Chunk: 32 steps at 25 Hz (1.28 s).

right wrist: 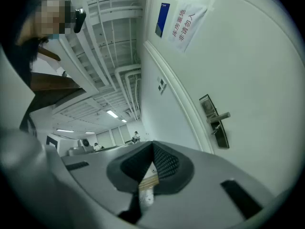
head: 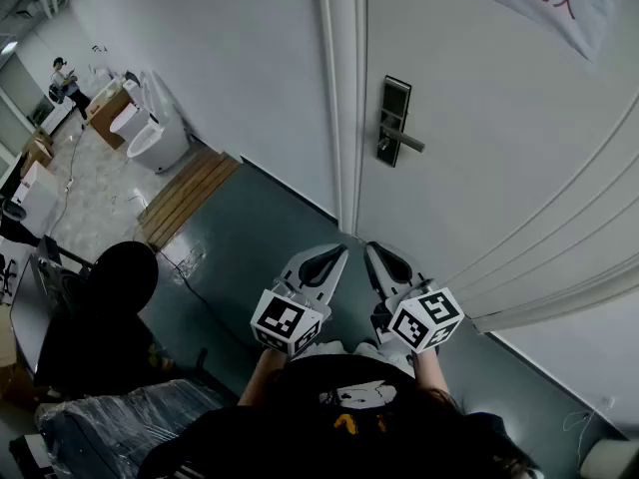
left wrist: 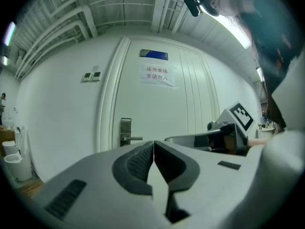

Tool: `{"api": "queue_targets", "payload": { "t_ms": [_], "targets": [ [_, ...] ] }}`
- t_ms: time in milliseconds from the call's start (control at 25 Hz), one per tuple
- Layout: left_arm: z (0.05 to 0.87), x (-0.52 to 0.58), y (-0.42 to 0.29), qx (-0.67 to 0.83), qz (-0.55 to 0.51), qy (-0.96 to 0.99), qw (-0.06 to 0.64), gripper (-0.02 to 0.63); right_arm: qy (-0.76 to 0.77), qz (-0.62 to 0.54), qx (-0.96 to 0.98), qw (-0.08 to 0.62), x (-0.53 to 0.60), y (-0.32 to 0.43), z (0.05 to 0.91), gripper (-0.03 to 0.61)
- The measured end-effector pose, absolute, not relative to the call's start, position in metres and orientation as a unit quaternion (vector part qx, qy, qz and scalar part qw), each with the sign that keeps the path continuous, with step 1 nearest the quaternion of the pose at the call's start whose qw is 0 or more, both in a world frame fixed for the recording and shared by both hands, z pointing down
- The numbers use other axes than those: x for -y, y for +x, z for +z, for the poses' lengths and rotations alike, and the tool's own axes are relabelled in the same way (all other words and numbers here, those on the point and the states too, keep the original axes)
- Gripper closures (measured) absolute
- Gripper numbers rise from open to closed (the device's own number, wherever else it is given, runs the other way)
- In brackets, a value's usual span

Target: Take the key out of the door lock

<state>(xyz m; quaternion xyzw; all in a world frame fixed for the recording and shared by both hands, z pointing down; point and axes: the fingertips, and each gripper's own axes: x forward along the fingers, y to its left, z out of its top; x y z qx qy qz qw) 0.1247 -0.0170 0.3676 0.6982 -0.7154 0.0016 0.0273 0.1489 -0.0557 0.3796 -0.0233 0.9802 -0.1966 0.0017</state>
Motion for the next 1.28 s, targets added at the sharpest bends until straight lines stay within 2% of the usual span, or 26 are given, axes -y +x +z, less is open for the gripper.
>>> {"api": "queue_targets", "payload": {
  "t_ms": [1280],
  "targets": [
    [0.388, -0.045, 0.084, 0.715, 0.001, 0.699, 0.028, 0.604, -0.040, -0.221, -0.974, -0.012, 0.003, 0.103, 0.395, 0.574]
  ]
}}
